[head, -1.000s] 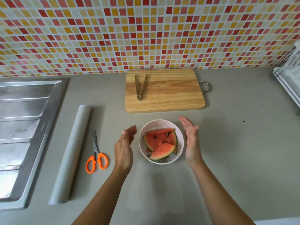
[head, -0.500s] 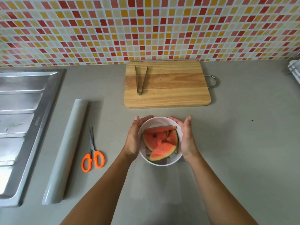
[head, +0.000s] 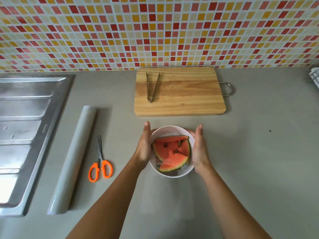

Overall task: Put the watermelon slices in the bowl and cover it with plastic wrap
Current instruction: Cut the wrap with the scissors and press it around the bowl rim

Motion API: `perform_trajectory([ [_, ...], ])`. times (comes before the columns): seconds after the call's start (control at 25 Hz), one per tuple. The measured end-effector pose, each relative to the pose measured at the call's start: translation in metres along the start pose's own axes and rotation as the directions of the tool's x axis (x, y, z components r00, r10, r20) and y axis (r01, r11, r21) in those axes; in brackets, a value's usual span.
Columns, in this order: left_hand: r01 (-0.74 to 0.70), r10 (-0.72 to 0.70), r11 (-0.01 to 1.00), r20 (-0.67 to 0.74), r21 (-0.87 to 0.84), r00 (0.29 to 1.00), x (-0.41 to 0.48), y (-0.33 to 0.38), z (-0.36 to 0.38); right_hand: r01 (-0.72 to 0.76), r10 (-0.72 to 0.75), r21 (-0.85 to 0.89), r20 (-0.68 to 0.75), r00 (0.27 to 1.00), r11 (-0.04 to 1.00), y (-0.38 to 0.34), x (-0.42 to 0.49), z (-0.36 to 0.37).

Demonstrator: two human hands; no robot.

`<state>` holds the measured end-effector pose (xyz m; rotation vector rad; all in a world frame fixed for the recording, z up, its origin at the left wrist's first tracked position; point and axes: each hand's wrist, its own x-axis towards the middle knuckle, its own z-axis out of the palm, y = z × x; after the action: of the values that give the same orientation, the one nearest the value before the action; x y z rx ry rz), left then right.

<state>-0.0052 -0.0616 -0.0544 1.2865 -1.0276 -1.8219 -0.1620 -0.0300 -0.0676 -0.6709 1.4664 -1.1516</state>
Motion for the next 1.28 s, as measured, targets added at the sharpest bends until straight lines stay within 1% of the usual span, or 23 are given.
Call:
perform_trajectory([
  [0.12, 0.018, -0.017, 0.999, 0.027, -0.027, 0.999, 0.002, 0.003, 0.005, 0.022, -0.023, 0.075, 0.006, 1.0, 0.997, 0.006, -0.002, -0.004],
  [0.24, 0.089, -0.088, 0.995, 0.019, -0.054, 0.996, 0.003, 0.003, 0.007, 0.04, -0.039, 0.113, -0.01, 0.999, 0.993, 0.012, -0.003, -0.005],
  [0.32, 0.13, -0.13, 0.991, -0.015, -0.04, 0.991, 0.004, 0.0, 0.007, 0.035, -0.032, 0.122, -0.026, 0.999, 0.992, 0.013, -0.002, -0.005],
  [0.4, 0.164, -0.162, 0.987, -0.126, 0.005, 0.979, 0.005, -0.002, 0.009, 0.015, -0.012, 0.127, -0.031, 0.999, 0.992, 0.012, -0.001, -0.005],
  [0.48, 0.189, -0.174, 0.982, -0.272, 0.027, 0.946, 0.006, -0.003, 0.011, 0.008, -0.004, 0.129, -0.037, 0.999, 0.992, 0.012, -0.001, -0.005],
  [0.6, 0.248, -0.202, 0.968, -0.484, 0.034, 0.852, 0.008, -0.005, 0.015, 0.024, -0.013, 0.156, -0.073, 0.997, 0.987, 0.013, -0.002, -0.006],
  [0.68, 0.27, -0.204, 0.963, -0.591, 0.024, 0.78, 0.006, -0.006, 0.017, 0.017, -0.006, 0.15, -0.075, 0.997, 0.988, 0.012, -0.003, -0.006],
  [0.76, 0.281, -0.19, 0.959, -0.655, 0.036, 0.731, 0.004, -0.004, 0.019, 0.012, 0.0, 0.14, -0.088, 0.996, 0.99, 0.011, -0.003, -0.004],
  [0.88, 0.287, -0.202, 0.958, -0.682, 0.013, 0.703, 0.002, -0.001, 0.019, -0.011, 0.026, 0.137, -0.11, 0.994, 0.991, 0.008, -0.002, -0.003],
  [0.92, 0.293, -0.241, 0.956, -0.654, -0.03, 0.717, 0.003, -0.002, 0.016, -0.024, 0.039, 0.129, -0.115, 0.993, 0.991, 0.007, -0.001, -0.003],
  [1.0, 0.283, -0.307, 0.951, -0.518, -0.127, 0.799, 0.0, -0.003, 0.01, -0.042, 0.059, 0.119, -0.137, 0.989, 0.992, 0.007, -0.001, -0.002],
  [1.08, 0.245, -0.273, 0.962, -0.391, -0.121, 0.879, -0.004, -0.005, 0.005, -0.056, 0.079, 0.15, -0.156, 0.985, 0.987, 0.006, -0.002, -0.003],
  [1.16, 0.212, -0.223, 0.975, -0.346, -0.07, 0.911, -0.009, -0.007, 0.004, -0.061, 0.089, 0.174, -0.157, 0.984, 0.983, 0.007, -0.003, -0.002],
  [1.2, 0.184, -0.197, 0.98, -0.335, -0.072, 0.921, -0.011, -0.009, 0.005, -0.062, 0.089, 0.17, -0.157, 0.984, 0.983, 0.007, -0.004, -0.001],
  [1.28, 0.113, -0.143, 0.988, -0.372, -0.101, 0.917, -0.014, -0.015, 0.008, -0.065, 0.093, 0.163, -0.175, 0.98, 0.985, 0.006, -0.007, 0.003],
])
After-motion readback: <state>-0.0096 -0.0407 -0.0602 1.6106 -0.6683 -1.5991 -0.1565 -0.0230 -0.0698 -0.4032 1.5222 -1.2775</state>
